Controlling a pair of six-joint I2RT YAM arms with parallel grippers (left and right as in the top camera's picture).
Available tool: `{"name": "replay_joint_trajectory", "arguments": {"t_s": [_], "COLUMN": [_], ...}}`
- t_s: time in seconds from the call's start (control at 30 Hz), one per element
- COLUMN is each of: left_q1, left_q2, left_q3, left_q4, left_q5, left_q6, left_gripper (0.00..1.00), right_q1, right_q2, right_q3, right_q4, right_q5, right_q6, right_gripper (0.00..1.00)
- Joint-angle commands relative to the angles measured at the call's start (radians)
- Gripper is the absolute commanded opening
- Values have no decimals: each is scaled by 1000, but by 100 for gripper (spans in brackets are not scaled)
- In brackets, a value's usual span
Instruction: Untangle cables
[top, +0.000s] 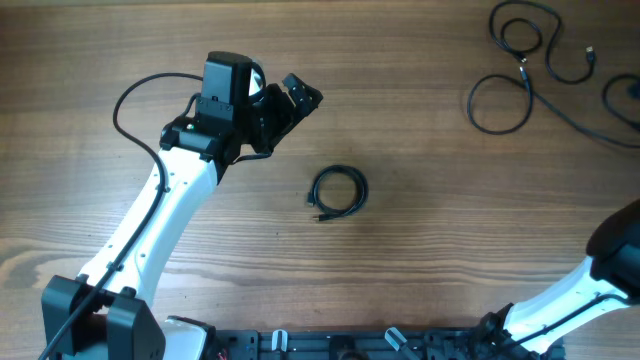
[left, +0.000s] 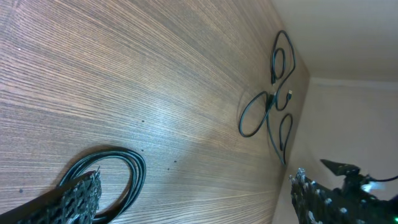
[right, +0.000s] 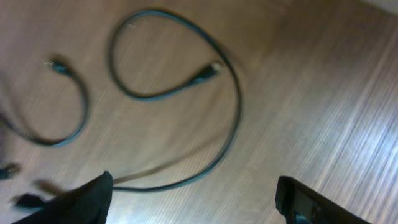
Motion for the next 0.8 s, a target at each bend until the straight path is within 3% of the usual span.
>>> {"name": "replay_joint_trajectory", "arguments": {"t_s": [0.0, 0.1, 0.2, 0.37, 0.47, 0.63, 0.67, 0.7, 0.73, 0.77], "left_q1": [4, 3, 4, 3, 3, 4, 4, 3, 3, 3], "left_q2": [-10, -10, -10, -10, -10, -10, -10, -10, -10, -10], "left_q3": [6, 6, 6, 6, 6, 6, 6, 6, 6, 6], "left_q4": [3, 3, 3, 3, 3, 3, 3, 3, 3, 3], "left_q5": [-13, -13, -13, -13, -13, -13, -13, -13, -13, -13], "left_q6": [17, 17, 17, 17, 17, 17, 17, 16, 17, 17], "left_gripper": [100, 100, 100, 100, 100, 100, 100, 100, 100, 100], "right_q1": [-26, -37, -37, -37, -37, -34, -34, -34, -35, -37], "right_q2": [85, 132, 216, 254, 254, 254, 254, 254, 254, 252], "right_q3": [-4, -4, -5, -4, -4, -4, -4, -4, -4, -1], "right_q4": [-20, -44, -22, 79, 122, 155, 154, 154, 153, 147], "right_q5": [-51, -54, -112, -174, -218, -260, -252, -245, -237, -219], "right_q6": [-8, 42, 39, 39, 38, 38, 38, 39, 39, 39], "right_gripper": [87, 86, 70, 25, 11, 11, 25, 32, 32, 24]}}
